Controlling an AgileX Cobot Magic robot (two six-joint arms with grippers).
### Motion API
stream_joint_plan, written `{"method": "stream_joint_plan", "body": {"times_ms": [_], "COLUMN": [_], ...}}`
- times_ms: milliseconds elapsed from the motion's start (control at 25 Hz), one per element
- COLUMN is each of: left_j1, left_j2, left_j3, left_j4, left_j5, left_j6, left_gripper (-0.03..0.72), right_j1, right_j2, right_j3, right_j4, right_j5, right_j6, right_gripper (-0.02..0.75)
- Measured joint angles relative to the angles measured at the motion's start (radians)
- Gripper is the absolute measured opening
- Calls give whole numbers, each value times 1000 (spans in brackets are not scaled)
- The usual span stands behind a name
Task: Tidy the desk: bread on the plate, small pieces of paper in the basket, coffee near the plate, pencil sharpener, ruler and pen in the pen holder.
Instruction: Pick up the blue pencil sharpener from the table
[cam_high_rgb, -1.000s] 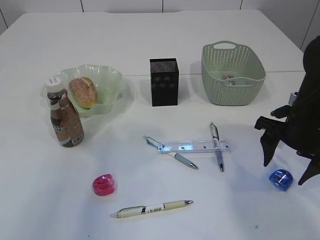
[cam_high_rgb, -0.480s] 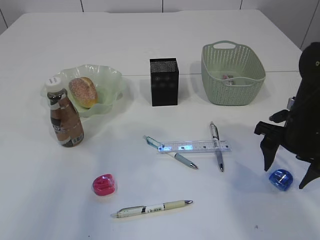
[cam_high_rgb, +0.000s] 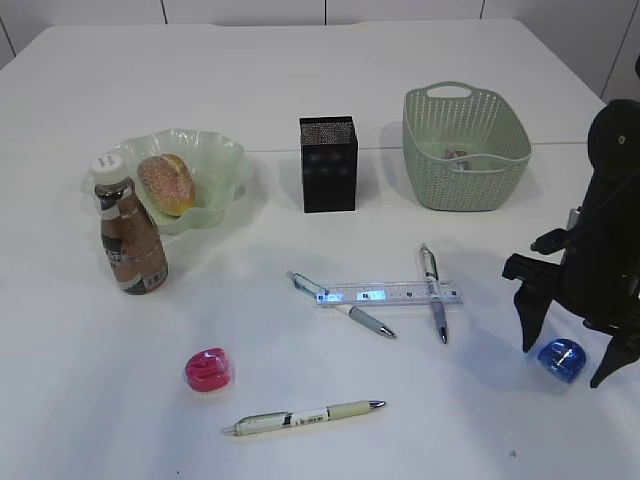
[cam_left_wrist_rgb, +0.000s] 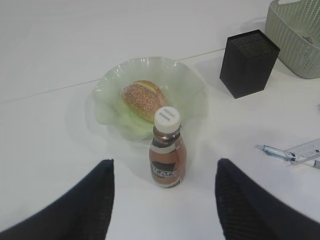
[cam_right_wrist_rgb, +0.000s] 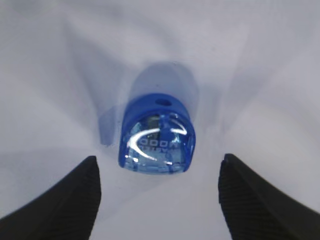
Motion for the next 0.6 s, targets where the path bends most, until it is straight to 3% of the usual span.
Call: {"method": "stream_joint_plan", "body": {"times_ms": [600], "left_j1": [0], "left_j2": [0], "left_j3": [0], "left_j4": [0], "left_j5": [2], "left_j6": [0], "left_gripper": [442], "right_j1": [0], "right_j2": [6], "right_j3": [0], "right_j4": [0], "right_j5": [-60], "right_j6": [0], "right_gripper": [571]}}
